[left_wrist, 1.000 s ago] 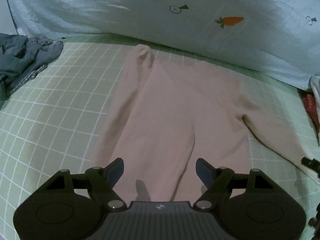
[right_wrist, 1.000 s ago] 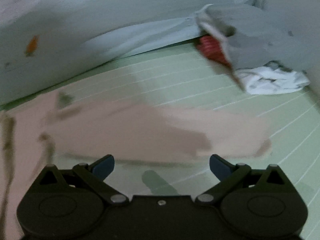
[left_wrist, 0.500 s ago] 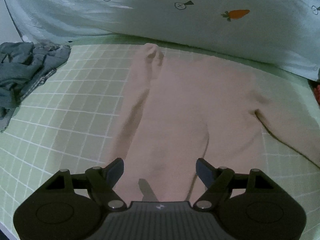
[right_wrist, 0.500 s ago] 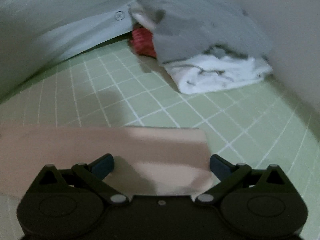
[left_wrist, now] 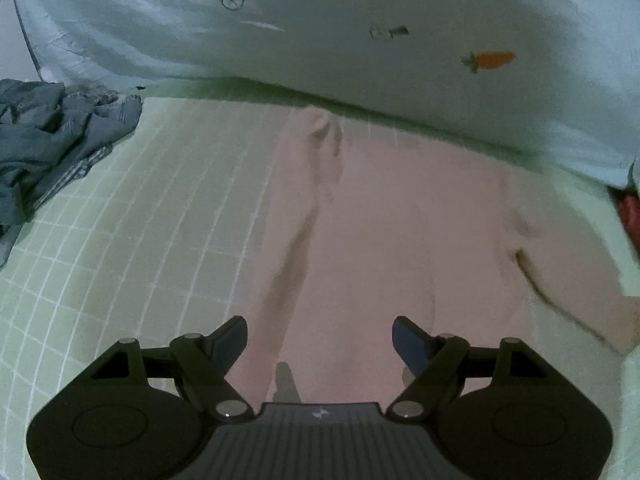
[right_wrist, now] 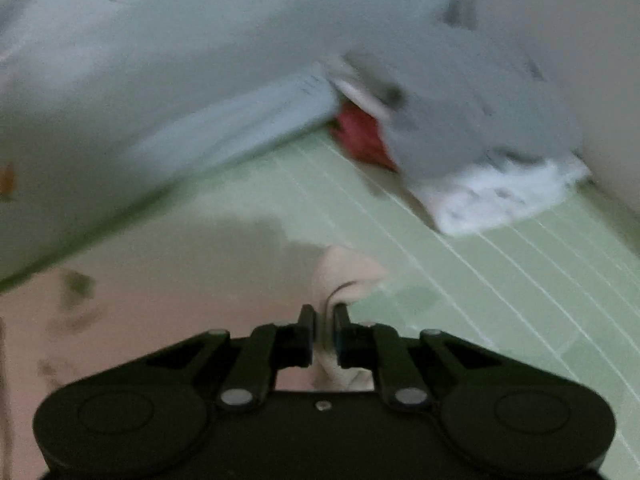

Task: Fold clothes

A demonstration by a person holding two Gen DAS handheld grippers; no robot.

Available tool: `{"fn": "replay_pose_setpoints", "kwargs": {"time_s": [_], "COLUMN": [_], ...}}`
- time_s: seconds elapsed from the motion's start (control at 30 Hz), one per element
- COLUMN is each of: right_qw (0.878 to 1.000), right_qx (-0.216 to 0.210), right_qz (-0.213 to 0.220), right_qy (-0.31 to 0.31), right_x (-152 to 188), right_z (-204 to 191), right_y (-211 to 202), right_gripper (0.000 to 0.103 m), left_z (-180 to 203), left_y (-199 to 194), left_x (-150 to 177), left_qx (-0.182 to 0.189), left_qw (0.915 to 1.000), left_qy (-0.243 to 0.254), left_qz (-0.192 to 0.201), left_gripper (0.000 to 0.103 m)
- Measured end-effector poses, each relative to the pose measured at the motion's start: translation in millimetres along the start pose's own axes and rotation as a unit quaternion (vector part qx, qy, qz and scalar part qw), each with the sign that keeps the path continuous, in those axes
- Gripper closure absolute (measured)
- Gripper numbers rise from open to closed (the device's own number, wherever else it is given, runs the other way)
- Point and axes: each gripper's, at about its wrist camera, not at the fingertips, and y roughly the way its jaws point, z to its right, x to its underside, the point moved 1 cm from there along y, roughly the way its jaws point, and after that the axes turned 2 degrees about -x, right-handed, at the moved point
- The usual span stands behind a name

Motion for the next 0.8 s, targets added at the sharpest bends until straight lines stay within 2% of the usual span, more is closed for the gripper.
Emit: {"fn": "replay_pose_setpoints", "kwargs": {"time_s": [0.13, 0.23, 0.37, 0.47, 0.5, 0.57, 0.63, 0.7, 0.8], "right_qw": [0.997, 0.991, 0.976, 0.960, 0.955, 0.951, 0.958, 0.965, 0.976], "right_qx": [-0.070, -0.128, -0.200, -0.247, -0.258, -0.264, -0.245, -0.225, -0.185], "right_qz": [0.008, -0.009, -0.055, -0.093, -0.106, -0.116, -0.100, -0.087, -0.073], "right_qy": [-0.022, -0.033, -0.063, -0.091, -0.098, -0.109, -0.108, -0.099, -0.085], "right_x": [1.9, 11.7, 39.3, 62.7, 69.9, 77.2, 77.7, 75.8, 69.9], "right_z": [-61.0, -111.7, -179.8, -221.7, -233.0, -244.5, -241.6, -231.0, -206.1], "right_y": [-22.5, -30.6, -35.6, -37.5, -38.2, -41.7, -47.2, -53.8, -56.4], "right_gripper": [0.093, 0.093, 0.093, 0.092, 0.088, 0.071, 0.042, 0.026, 0.023], "left_z": [-11.3, -22.9, -39.0, -51.1, -53.7, -56.8, -56.4, -51.5, -40.6], "left_y": [-2.5, -4.9, -7.5, -6.7, -6.5, -6.9, -6.4, -4.2, -0.3], "left_x": [-10.1, -13.1, -9.2, -3.2, -1.6, 1.1, 3.7, 6.8, 11.6], "left_qx": [0.012, 0.016, 0.014, 0.014, 0.014, 0.015, 0.016, 0.021, 0.030], "left_qw": [0.9998, 0.9996, 0.9997, 0.9997, 0.9996, 0.9996, 0.9995, 0.9994, 0.9993], "left_qy": [-0.004, -0.010, -0.013, -0.021, -0.023, -0.025, -0.026, -0.026, -0.020], "left_qz": [0.015, 0.019, 0.017, 0.008, 0.006, 0.005, 0.004, 0.000, -0.006], "left_gripper": [0.023, 0.023, 0.023, 0.023, 0.023, 0.023, 0.023, 0.023, 0.023]}}
